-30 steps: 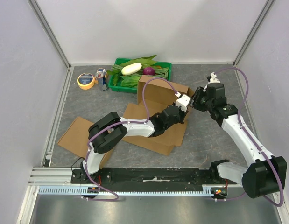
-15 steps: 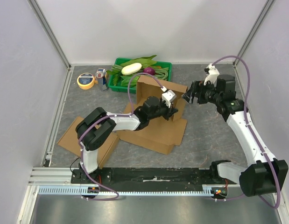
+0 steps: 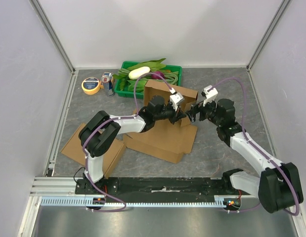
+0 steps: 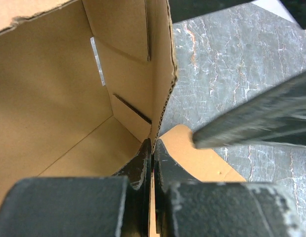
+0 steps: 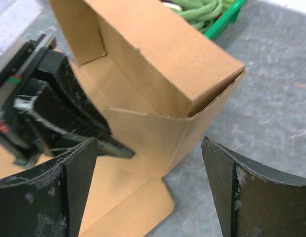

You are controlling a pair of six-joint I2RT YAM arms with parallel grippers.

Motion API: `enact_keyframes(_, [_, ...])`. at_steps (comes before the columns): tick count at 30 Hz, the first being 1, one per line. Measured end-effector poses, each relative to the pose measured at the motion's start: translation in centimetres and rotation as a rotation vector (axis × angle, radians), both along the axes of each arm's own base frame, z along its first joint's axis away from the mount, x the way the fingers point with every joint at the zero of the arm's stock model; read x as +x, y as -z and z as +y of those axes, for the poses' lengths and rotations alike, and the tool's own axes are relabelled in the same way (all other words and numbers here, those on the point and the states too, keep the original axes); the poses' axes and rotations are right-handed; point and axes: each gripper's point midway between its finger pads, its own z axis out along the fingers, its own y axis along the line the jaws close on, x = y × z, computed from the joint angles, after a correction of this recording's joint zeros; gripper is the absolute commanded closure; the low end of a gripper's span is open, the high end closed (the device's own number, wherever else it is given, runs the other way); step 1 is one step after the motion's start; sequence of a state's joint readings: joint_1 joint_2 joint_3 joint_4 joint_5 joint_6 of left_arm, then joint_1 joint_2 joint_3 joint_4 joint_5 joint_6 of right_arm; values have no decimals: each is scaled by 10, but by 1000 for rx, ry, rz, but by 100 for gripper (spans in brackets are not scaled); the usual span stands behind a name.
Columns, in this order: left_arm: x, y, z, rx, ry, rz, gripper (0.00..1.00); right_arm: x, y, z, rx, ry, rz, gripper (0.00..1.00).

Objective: Fold the paper box

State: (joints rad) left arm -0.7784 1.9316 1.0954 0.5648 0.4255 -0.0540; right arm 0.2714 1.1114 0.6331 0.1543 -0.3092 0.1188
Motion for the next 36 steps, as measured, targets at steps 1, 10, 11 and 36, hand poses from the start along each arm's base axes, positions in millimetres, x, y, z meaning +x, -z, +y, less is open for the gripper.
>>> enact_keyframes(1, [2,0,1,2,1,0,98,6,0,0,-11,1,-38,4])
enact_keyframes(10, [17,3,13,26,16,-16,98,41,18,8,-71,-48,-177,2])
enact_keyframes(11, [19,3,14,30,17,-18,98,44,19,10,-71,-55,-186,2])
enact_keyframes(36, [22,-9,124,57,-510,21,44,95,40,29,-34,-62,-259,23])
